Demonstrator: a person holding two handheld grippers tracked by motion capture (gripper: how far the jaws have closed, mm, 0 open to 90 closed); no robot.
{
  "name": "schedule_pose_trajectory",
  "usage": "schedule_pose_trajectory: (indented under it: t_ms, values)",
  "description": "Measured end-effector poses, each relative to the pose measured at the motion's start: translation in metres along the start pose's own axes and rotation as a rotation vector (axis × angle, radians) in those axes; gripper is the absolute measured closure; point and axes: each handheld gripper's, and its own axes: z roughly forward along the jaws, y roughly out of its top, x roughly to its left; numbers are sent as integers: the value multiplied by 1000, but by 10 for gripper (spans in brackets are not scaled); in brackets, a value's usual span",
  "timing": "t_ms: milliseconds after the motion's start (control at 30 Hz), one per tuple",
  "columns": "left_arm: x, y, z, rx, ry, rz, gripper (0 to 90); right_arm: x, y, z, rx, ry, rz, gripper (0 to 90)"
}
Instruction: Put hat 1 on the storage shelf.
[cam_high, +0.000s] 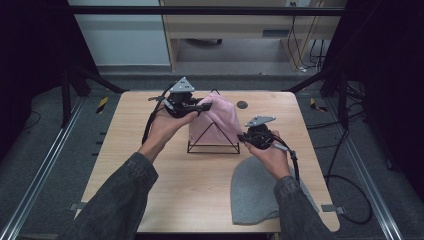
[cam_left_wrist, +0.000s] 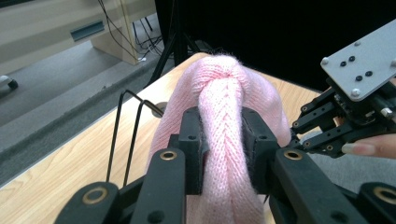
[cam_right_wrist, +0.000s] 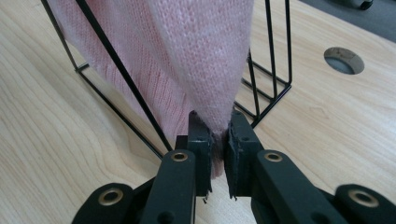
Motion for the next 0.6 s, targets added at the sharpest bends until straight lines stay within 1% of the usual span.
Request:
schedule_pose_trajectory:
  t_ms: [33, 233, 333, 433, 500, 600]
  values:
    - [0, -1, 1, 0, 5, 6, 726, 0, -1, 1, 1, 3, 2, 820]
    - [-2, -5, 2, 2, -8, -2, 728, -2, -4, 4, 12, 7, 5, 819]
    - [-1, -9, 3, 8, -10, 1, 727, -1, -5, 6, 22, 11, 4, 817]
    - [-2, -12, 4, 13, -14, -3, 728, -1, -8, 9, 31, 14, 6, 814]
    - [-2, -14, 4, 7, -18, -15, 726, -1, -10, 11, 34, 17, 16, 814]
    - [-3, -16, 5, 2, -22, -20, 724, -1, -11, 13, 39, 22, 21, 812]
